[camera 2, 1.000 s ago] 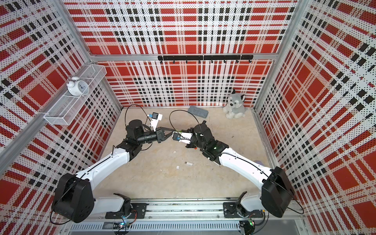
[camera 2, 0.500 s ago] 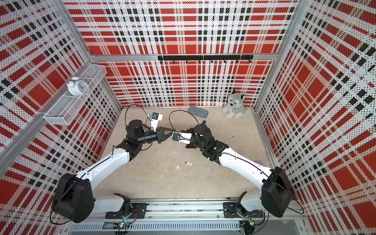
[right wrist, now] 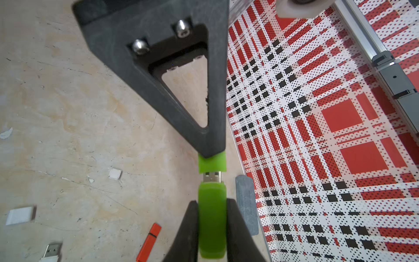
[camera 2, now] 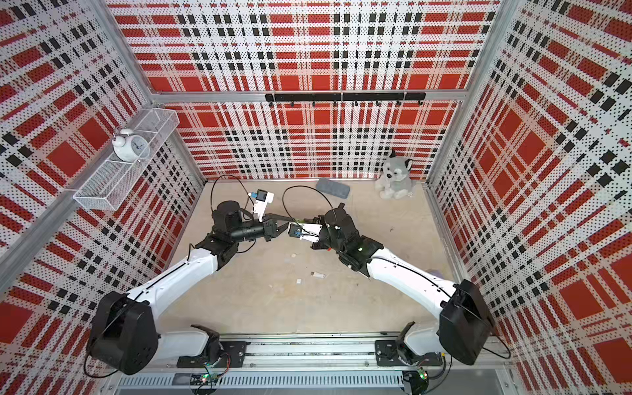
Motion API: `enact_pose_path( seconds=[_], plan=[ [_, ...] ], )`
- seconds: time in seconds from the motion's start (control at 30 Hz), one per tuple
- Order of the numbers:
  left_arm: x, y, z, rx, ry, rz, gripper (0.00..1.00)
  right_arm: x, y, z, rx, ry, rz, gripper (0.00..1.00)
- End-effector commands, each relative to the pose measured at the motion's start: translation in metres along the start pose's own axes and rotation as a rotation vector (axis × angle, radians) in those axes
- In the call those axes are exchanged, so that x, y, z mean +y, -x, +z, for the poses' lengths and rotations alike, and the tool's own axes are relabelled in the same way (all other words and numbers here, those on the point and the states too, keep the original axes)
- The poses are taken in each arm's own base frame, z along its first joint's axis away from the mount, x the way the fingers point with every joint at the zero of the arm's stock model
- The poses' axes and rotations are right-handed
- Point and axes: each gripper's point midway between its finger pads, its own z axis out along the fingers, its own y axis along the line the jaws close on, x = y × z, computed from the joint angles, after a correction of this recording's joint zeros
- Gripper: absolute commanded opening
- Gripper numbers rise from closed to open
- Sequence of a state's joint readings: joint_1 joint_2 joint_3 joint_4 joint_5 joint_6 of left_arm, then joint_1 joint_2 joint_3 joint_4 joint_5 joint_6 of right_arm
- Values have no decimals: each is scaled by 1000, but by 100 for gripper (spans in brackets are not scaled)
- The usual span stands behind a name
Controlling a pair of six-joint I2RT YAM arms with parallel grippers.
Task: Close the usb drive cover
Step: Close the cover of the USB drive.
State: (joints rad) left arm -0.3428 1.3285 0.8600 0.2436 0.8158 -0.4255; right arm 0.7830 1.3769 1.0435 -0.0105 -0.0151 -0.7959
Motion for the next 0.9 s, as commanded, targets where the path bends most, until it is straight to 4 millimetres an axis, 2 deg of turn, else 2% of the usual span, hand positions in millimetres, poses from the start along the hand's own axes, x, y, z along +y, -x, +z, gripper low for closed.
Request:
enact_pose_path(
  seconds=[0.0,0.27,0.57,0.87],
  plan=[
    [0,11,-1,-37,10,-18,3,-10,27,-1,-73,-30,-10,3],
    [-8,5,4,-10,-55,-38,3,-10,43,0,-126,-17,-9,3],
    [-5,-9,8,91,-67,-34,3,-1,35,-2,-96,24,-83,2],
    [-10,-8,7,105,-100,-21,3,0,45,-10,-164,63,-42,2]
  ],
)
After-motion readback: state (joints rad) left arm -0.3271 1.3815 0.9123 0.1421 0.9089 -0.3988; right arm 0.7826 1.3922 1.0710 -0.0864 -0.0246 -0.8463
